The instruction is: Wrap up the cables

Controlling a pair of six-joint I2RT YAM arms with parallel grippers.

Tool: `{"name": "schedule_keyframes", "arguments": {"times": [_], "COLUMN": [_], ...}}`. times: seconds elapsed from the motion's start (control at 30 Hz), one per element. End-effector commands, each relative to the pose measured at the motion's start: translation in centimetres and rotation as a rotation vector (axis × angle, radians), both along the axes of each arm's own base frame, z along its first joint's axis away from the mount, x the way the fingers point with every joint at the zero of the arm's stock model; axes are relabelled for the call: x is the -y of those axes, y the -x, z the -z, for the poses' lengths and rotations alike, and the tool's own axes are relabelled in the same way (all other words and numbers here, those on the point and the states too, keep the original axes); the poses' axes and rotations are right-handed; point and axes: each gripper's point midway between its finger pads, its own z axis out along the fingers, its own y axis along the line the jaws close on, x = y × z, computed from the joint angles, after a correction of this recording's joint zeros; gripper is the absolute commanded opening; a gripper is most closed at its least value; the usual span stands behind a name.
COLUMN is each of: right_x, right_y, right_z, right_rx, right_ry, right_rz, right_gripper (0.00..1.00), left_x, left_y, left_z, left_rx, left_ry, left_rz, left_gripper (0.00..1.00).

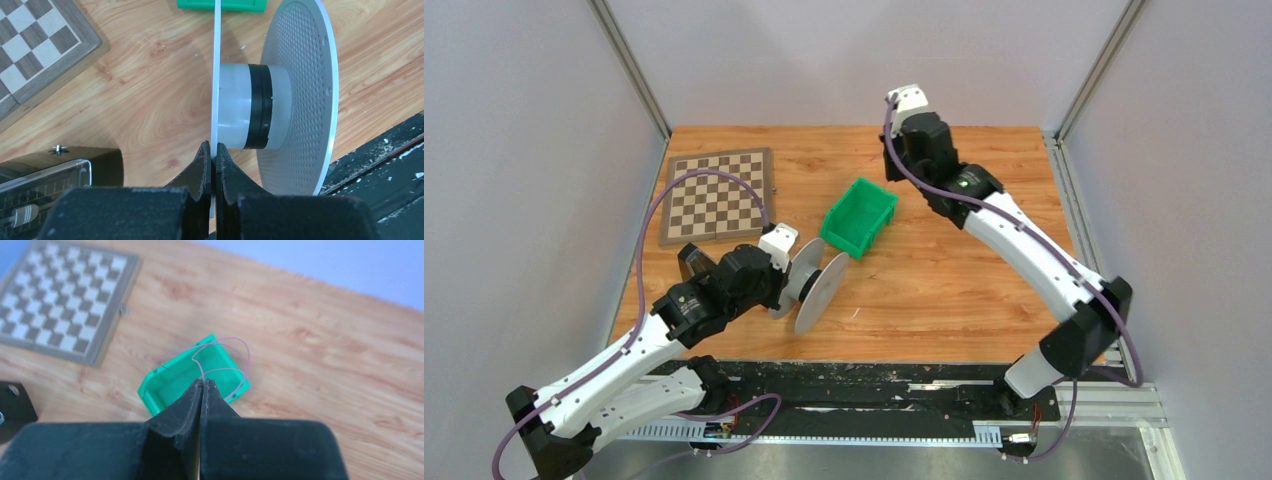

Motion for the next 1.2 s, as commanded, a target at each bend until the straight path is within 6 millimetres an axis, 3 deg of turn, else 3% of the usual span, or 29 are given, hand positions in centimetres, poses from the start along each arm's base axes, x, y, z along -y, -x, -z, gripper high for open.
{"name": "schedule_keyframes", "arguments": {"times": [0.0, 0.07, 0.13, 0.2, 0.33, 0.47, 0.5, 0.73, 1.0, 1.17], "right_x": [5.0, 6.9, 8.1, 8.4, 8.2, 8.7, 8.9, 9.3, 9.2, 9.3], "right_y": [2.3, 3.3, 4.2, 5.1, 7.4, 9.1, 9.2, 10.1, 10.8, 11.3], "right_z": [-11.1, -13.4, -14.2, -13.2, -7.8, -5.6, -5.4, -6.0, -5.8, -7.1], "right_rx": [0.249, 0.308, 0.327, 0.309, 0.196, 0.162, 0.161, 0.181, 0.178, 0.201], "right_ry": [-0.063, -0.084, -0.098, -0.11, -0.147, -0.177, -0.171, -0.182, -0.192, -0.211], "right_rz": [0.127, 0.176, 0.197, 0.184, 0.13, 0.114, 0.113, 0.099, 0.071, 0.054], "right_gripper": [0.0, 0.0, 0.0, 0.0, 0.0, 0.0, 0.0, 0.0, 0.0, 0.0], "left_x": [2.9, 3.5, 4.1, 4.7, 5.8, 6.5, 6.5, 6.7, 6.8, 6.9], "left_y": [-1.5, -1.7, -1.9, -2.3, -2.9, -3.0, -3.1, -3.3, -3.3, -3.5], "left_z": [-5.2, -5.1, -5.0, -4.8, -4.3, -3.9, -3.8, -3.9, -3.5, -3.4], "left_rx": [0.088, 0.083, 0.076, 0.068, 0.054, 0.039, 0.037, 0.044, 0.033, 0.031], "left_ry": [0.189, 0.2, 0.211, 0.215, 0.216, 0.212, 0.209, 0.209, 0.208, 0.204], "left_rz": [0.012, 0.019, 0.026, 0.033, 0.044, 0.06, 0.061, 0.065, 0.06, 0.059], "left_gripper": [0.0, 0.0, 0.0, 0.0, 0.0, 0.01, 0.05, 0.23, 0.33, 0.36]}}
